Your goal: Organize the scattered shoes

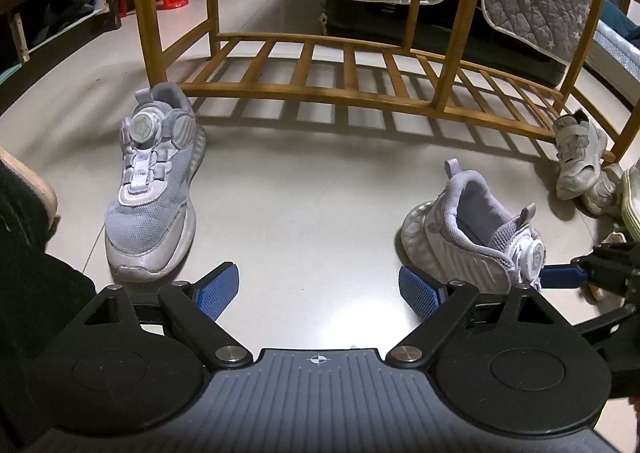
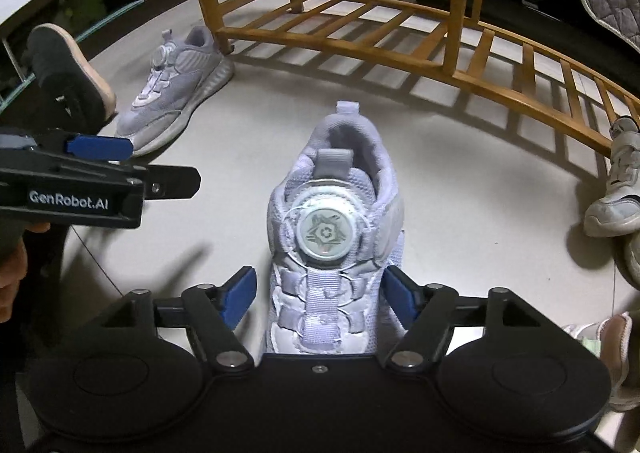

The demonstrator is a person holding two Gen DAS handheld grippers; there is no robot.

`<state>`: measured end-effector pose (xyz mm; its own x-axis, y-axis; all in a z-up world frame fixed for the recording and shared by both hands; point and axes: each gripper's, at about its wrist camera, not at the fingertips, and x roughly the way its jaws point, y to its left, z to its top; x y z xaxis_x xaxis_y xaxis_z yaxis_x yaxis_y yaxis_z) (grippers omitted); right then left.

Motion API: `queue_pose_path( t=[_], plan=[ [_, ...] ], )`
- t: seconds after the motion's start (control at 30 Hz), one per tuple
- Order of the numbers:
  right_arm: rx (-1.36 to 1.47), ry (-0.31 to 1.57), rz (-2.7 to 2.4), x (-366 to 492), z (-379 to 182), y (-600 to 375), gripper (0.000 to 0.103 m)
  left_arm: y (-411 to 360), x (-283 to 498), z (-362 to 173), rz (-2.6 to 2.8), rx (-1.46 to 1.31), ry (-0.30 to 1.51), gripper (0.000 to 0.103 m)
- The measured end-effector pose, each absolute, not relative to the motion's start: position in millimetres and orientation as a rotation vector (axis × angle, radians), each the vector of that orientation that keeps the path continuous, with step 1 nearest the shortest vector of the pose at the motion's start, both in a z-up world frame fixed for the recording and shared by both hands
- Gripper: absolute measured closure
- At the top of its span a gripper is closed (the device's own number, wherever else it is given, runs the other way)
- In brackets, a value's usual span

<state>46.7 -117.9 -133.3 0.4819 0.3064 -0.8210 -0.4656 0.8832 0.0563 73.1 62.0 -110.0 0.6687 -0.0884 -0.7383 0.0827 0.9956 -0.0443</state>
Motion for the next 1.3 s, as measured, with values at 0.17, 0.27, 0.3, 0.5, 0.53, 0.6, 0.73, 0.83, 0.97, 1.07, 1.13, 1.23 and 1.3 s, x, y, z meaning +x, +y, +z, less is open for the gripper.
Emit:
queue_pose_path(
  t=[0.17,0.27,0.3,0.5,0.53,0.6,0.73,0.83,0.97,1.07,1.13,1.23,1.3],
  plan=[
    [-0.27,0.931,0.541,38.2,-132.1,-117.8,0.047,62.5,72.2,-107.8,-0.097,-0.019,0.825,0.015],
    [-0.294,0.939,0.601,30.0,-130.4,-116.1,0.047,62.0,72.2,-107.3,-0.099,-0.018,0.824,0.015],
    [-0.304,0.937,0.621,26.1,-130.0,-114.4,0.047,62.1,72.1,-107.1,-0.101,-0.019,0.824,0.015],
    [-0.336,0.936,0.689,12.5,-127.4,-106.3,0.046,62.0,71.2,-106.8,-0.122,-0.026,0.819,0.015],
    [-0.333,0.939,0.691,12.4,-126.8,-105.8,0.044,61.2,70.9,-106.8,-0.13,-0.025,0.818,0.015],
    [-0.319,0.947,0.692,12.4,-125.3,-106.1,0.043,58.9,70.3,-107.5,-0.145,-0.02,0.819,0.015],
    [-0.295,0.956,0.68,10.1,-123.1,-109.1,0.042,52.1,69.7,-110.3,-0.169,0.006,0.827,0.015],
    [-0.279,0.956,0.674,4.9,-121.1,-111.5,0.041,48.0,69.3,-112.6,-0.18,0.026,0.834,0.015],
    [-0.276,0.954,0.681,-0.8,-118.3,-113.6,0.039,46.6,71.0,-118.6,-0.185,0.027,0.855,0.016],
    [-0.279,0.948,0.677,-3.7,-113.8,-115.9,0.038,52.1,73.0,-120.6,-0.197,-0.023,0.875,0.024],
    [-0.274,0.943,0.663,-4.1,-111.8,-119.1,0.037,55.0,74.7,-121.8,-0.21,-0.054,0.889,0.029],
    [-0.278,0.932,0.64,-6.4,-109.6,-124.8,0.035,55.1,78.1,-122.3,-0.228,-0.062,0.905,0.035],
    [-0.289,0.93,0.626,-8.4,-109.6,-127.1,0.035,51.7,82.2,-121.9,-0.248,-0.032,0.92,0.04]
  ],
)
